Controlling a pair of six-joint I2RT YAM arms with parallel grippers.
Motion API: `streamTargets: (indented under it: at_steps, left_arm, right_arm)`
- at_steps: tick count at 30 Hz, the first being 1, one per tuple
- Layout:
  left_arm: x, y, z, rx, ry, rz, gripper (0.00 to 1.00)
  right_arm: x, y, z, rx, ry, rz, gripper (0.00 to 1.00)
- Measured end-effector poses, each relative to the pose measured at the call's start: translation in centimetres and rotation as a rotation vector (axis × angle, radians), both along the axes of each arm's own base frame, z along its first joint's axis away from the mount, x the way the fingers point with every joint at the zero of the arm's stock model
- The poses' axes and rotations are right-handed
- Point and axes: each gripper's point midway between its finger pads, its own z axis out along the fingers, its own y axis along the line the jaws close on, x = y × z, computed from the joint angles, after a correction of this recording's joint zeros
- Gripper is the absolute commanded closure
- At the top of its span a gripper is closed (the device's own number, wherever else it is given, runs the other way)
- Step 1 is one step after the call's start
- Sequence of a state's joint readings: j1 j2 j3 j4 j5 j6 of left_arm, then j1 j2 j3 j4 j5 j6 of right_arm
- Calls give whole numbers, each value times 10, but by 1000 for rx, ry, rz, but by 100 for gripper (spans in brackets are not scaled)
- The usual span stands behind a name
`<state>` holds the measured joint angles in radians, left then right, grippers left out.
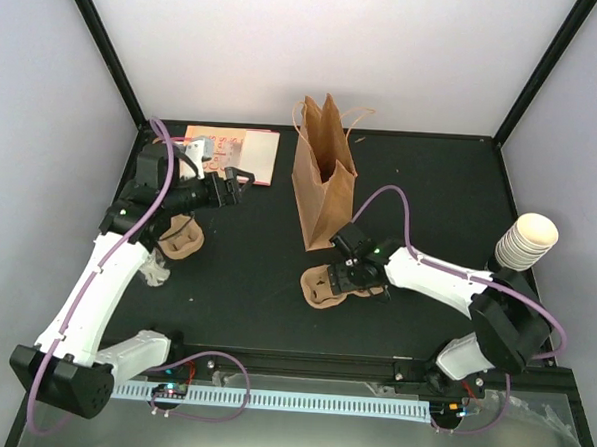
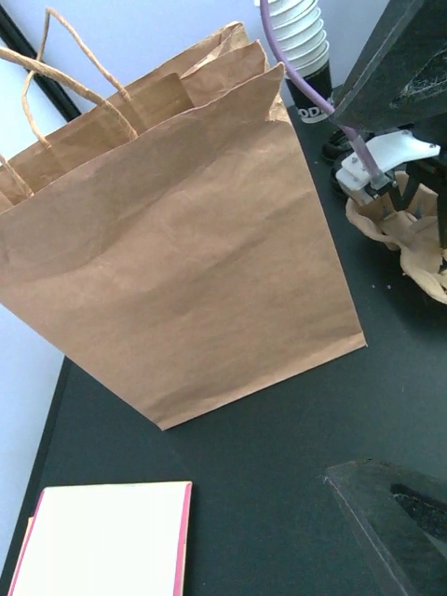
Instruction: Pack the takeout coffee
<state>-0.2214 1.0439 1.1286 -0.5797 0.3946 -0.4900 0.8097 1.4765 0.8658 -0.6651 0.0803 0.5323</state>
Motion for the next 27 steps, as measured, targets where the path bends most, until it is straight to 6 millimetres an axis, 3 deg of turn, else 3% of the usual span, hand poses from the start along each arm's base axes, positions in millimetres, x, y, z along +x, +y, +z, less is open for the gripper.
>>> streamTargets:
  at_steps: [8, 27]
  left_arm:
    - [-4, -1, 8, 22, -14, -27, 1]
    - [-12, 2, 5, 63, -11, -46, 1]
  right_arm:
    - [-4, 2, -8, -34, 8, 19, 23]
    - [0, 2, -16, -77, 2, 20, 32]
